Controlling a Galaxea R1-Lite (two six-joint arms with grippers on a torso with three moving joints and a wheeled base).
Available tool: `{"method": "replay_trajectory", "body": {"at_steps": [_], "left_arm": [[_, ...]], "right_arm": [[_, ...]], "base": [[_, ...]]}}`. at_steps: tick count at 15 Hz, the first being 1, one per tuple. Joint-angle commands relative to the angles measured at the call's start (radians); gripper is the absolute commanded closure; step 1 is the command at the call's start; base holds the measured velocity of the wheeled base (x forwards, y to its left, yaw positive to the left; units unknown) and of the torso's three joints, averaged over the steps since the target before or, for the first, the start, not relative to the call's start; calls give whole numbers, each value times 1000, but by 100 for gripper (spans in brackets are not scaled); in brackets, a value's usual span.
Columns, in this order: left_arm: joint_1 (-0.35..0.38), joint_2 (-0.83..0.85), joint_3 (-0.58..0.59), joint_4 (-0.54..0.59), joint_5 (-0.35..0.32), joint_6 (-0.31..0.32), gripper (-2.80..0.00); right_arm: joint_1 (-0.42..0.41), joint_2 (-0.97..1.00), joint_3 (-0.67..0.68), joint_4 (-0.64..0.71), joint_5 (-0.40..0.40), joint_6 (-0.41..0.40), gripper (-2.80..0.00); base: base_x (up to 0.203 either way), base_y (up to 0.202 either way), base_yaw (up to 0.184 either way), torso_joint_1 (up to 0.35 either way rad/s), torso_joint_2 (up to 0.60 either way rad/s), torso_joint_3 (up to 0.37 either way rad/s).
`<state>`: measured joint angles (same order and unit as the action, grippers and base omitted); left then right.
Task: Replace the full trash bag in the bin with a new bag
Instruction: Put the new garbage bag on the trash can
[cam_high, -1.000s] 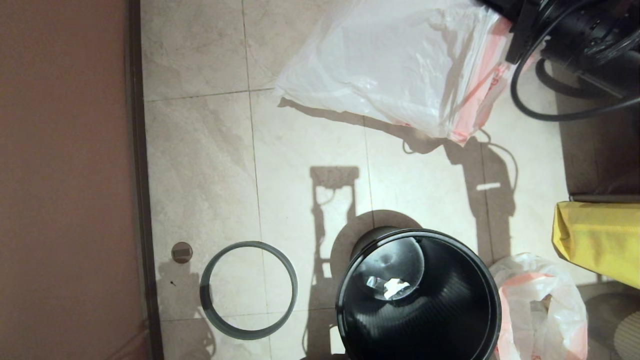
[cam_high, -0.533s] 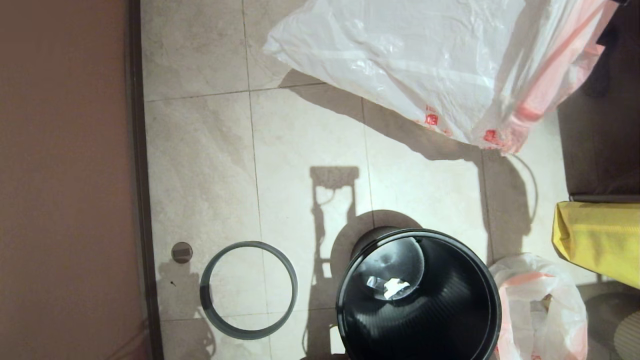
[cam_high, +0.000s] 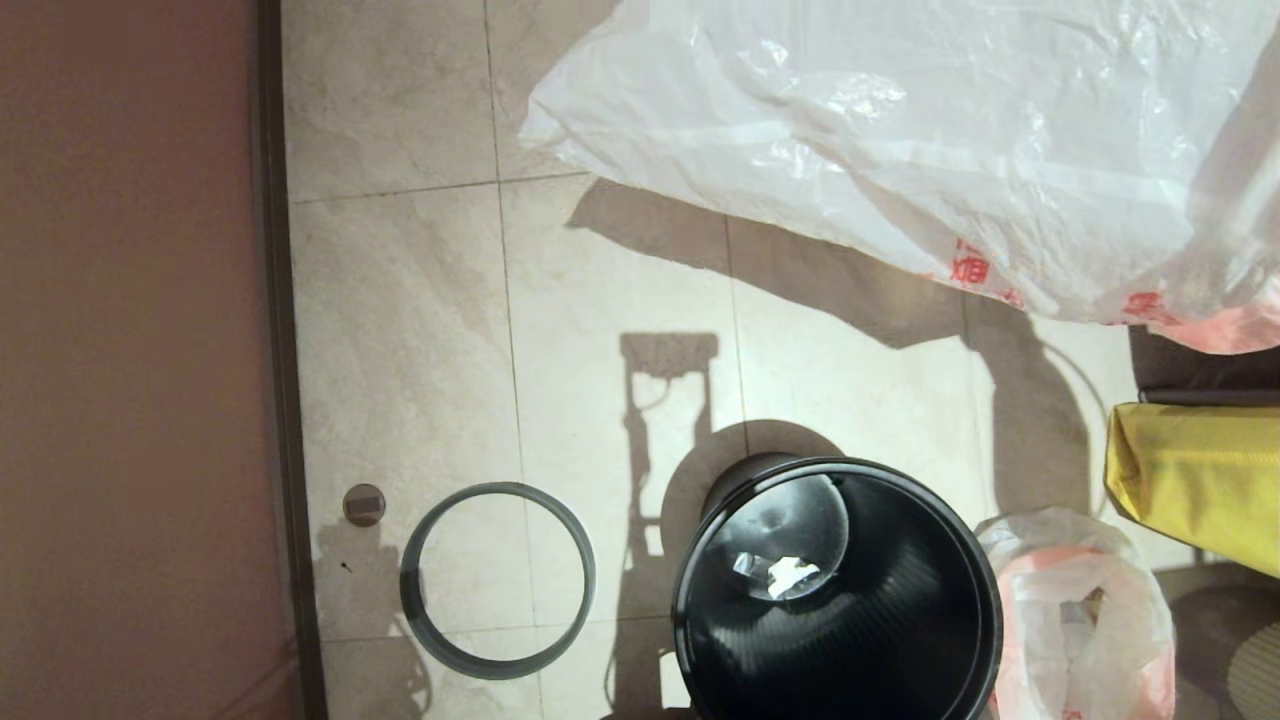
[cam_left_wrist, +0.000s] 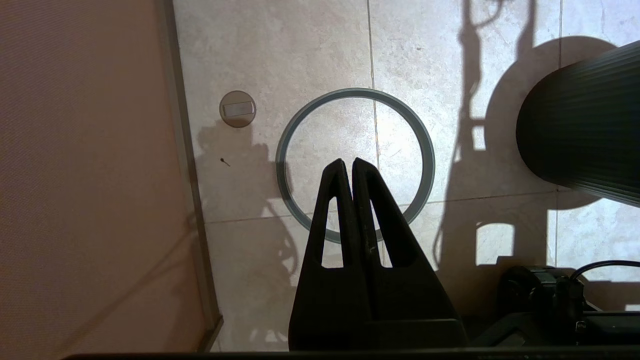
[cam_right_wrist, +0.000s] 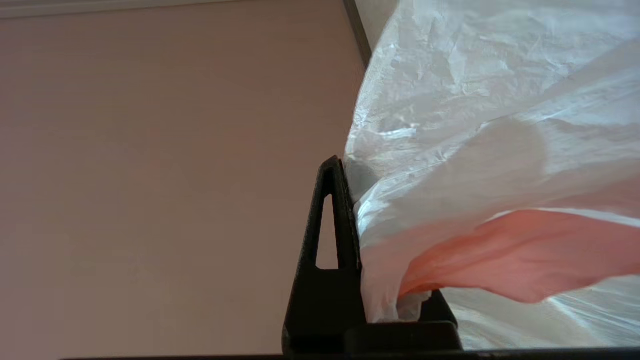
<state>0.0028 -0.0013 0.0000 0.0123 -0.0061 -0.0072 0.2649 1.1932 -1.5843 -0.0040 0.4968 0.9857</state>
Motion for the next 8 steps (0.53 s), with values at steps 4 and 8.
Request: {"method": "replay_trajectory", "body": {"at_steps": [4, 8], "left_arm": [[0, 1, 0, 0, 0, 1, 0], [-4, 1, -2, 1, -2, 10, 0]], "right_arm": [[4, -92, -81, 139, 6, 5, 0], [2, -134, -94, 204, 9, 5, 0]], "base": [[0, 0, 0, 0, 0, 0], [0, 0, 0, 0, 0, 0]]}}
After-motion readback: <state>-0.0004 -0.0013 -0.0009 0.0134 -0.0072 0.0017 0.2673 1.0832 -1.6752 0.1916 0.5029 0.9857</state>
